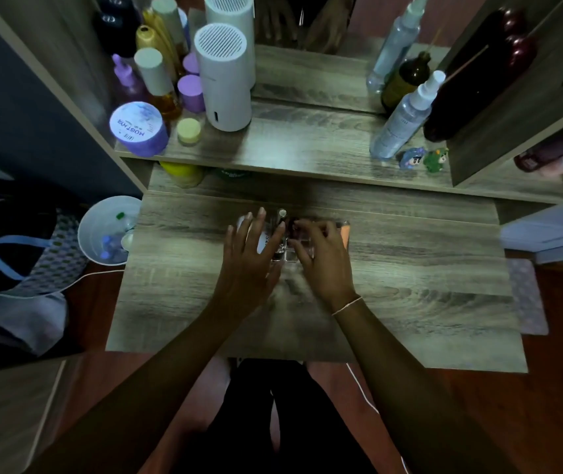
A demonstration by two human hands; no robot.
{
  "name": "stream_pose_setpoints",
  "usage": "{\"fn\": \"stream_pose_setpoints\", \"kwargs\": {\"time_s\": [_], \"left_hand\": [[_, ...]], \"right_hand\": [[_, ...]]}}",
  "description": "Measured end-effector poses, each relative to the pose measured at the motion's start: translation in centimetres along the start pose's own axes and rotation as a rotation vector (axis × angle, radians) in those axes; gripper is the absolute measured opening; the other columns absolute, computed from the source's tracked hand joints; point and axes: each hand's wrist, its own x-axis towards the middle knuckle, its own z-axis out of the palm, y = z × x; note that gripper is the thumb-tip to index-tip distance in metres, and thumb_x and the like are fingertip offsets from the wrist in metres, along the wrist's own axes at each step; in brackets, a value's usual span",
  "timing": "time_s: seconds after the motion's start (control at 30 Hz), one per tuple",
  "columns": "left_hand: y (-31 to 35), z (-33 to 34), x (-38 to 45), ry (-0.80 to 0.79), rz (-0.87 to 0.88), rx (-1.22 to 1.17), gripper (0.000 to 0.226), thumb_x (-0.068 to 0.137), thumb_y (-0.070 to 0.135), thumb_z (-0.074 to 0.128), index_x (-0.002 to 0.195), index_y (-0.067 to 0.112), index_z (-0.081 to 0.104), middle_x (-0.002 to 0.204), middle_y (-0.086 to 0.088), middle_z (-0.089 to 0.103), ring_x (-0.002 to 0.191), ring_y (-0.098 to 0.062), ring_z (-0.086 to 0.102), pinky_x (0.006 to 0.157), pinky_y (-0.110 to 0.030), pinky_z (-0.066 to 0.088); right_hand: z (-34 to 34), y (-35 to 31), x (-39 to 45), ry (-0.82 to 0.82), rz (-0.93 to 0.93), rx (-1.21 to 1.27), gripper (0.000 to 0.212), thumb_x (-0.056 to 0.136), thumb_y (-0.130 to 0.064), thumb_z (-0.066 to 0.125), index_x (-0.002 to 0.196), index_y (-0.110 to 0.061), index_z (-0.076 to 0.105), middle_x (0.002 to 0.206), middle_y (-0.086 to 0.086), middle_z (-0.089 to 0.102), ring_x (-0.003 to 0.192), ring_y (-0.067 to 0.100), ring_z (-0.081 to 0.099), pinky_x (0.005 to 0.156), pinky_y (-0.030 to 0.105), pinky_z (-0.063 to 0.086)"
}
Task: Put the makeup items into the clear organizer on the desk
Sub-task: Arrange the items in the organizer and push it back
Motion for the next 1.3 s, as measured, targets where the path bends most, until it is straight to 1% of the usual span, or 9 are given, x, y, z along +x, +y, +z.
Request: {"fn": "stream_pose_setpoints", "kwargs": {"time_s": [0.1, 0.27, 0.47, 0.7, 0.8, 0.93, 1.03, 1.13, 1.3], "left_hand": [[-0.1, 0.0, -0.1, -0.005, -0.012, -0.007, 0.063, 0.086, 0.032, 0.063, 0.142, 0.015, 0.038, 0.150, -0.025, 0.030, 0.138, -0.042, 0.028, 0.109, -0.058, 0.021], [-0.2, 0.0, -0.2, -0.019, -0.029, -0.023, 0.065, 0.085, 0.031, 0.065, 0.141, 0.013, 0.038, 0.150, -0.024, 0.031, 0.139, -0.041, 0.027, 0.110, -0.058, 0.019], [-0.3, 0.1, -0.3, -0.046, -0.038, -0.018, 0.067, 0.085, 0.033, 0.063, 0.143, 0.014, 0.035, 0.151, -0.022, 0.030, 0.140, -0.040, 0.025, 0.110, -0.059, 0.018], [-0.2, 0.1, -0.3, -0.039, -0.033, -0.028, 0.067, 0.086, 0.035, 0.061, 0.144, 0.014, 0.033, 0.151, -0.022, 0.030, 0.140, -0.038, 0.026, 0.111, -0.058, 0.017], [0.0, -0.1, -0.4, -0.013, -0.029, -0.035, 0.067, 0.084, 0.029, 0.062, 0.143, 0.012, 0.034, 0.150, -0.021, 0.034, 0.139, -0.038, 0.029, 0.110, -0.060, 0.020], [-0.1, -0.5, 0.0, -0.044, -0.033, -0.042, 0.068, 0.080, 0.030, 0.043, 0.145, 0.014, 0.030, 0.152, -0.019, 0.030, 0.140, -0.038, 0.027, 0.109, -0.061, 0.020], [-0.2, -0.7, 0.7, -0.075, -0.023, -0.023, 0.078, 0.076, 0.026, 0.047, 0.148, 0.022, 0.019, 0.157, -0.016, 0.019, 0.143, -0.035, 0.017, 0.111, -0.060, 0.015], [-0.2, -0.5, 1.3, -0.044, 0.018, -0.004, 0.083, 0.072, 0.016, 0.062, 0.146, 0.022, 0.025, 0.155, -0.018, 0.023, 0.142, -0.038, 0.021, 0.111, -0.060, 0.016], [0.0, -0.4, 1.0, -0.022, 0.052, 0.037, 0.072, 0.069, 0.015, 0.064, 0.138, 0.019, 0.043, 0.151, -0.019, 0.031, 0.138, -0.040, 0.028, 0.109, -0.060, 0.018]], "right_hand": [[0.1, 0.6, 0.0, 0.043, 0.012, 0.034, 0.024, 0.090, -0.032, 0.062, 0.111, -0.021, 0.057, 0.109, 0.001, 0.061, 0.101, 0.018, 0.056, 0.080, 0.041, 0.053], [0.4, 0.4, 0.2, 0.025, 0.022, 0.061, 0.021, 0.089, -0.029, 0.064, 0.106, -0.021, 0.057, 0.102, -0.001, 0.065, 0.099, 0.019, 0.059, 0.077, 0.038, 0.054], [0.5, -0.2, 0.4, -0.003, 0.057, 0.082, 0.034, 0.089, -0.023, 0.066, 0.121, -0.019, 0.057, 0.117, 0.004, 0.066, 0.113, 0.023, 0.057, 0.088, 0.038, 0.053], [0.0, 0.0, 0.0, 0.003, 0.039, 0.075, 0.032, 0.088, -0.021, 0.066, 0.119, -0.017, 0.058, 0.115, 0.005, 0.065, 0.112, 0.021, 0.057, 0.089, 0.034, 0.051], [-0.1, 0.0, -0.2, 0.012, 0.021, 0.089, 0.034, 0.087, -0.017, 0.065, 0.121, -0.016, 0.057, 0.116, 0.005, 0.063, 0.111, 0.022, 0.057, 0.089, 0.037, 0.052], [-0.2, 0.2, -0.3, 0.010, 0.042, 0.052, 0.055, 0.083, -0.005, 0.056, 0.136, -0.017, 0.048, 0.128, 0.008, 0.058, 0.121, 0.024, 0.047, 0.098, 0.036, 0.044], [-0.2, 0.2, -0.2, -0.003, 0.039, 0.002, 0.061, 0.084, -0.001, 0.054, 0.142, -0.019, 0.043, 0.134, 0.007, 0.053, 0.124, 0.023, 0.042, 0.097, 0.030, 0.039], [-0.3, -0.1, -0.2, 0.026, 0.027, 0.016, 0.057, 0.085, -0.001, 0.053, 0.139, -0.019, 0.047, 0.132, 0.007, 0.053, 0.122, 0.021, 0.042, 0.095, 0.029, 0.041], [-0.5, -0.3, -0.4, 0.097, 0.057, 0.070, 0.046, 0.085, -0.003, 0.051, 0.130, -0.016, 0.055, 0.125, 0.007, 0.055, 0.118, 0.021, 0.043, 0.094, 0.035, 0.046]]}}
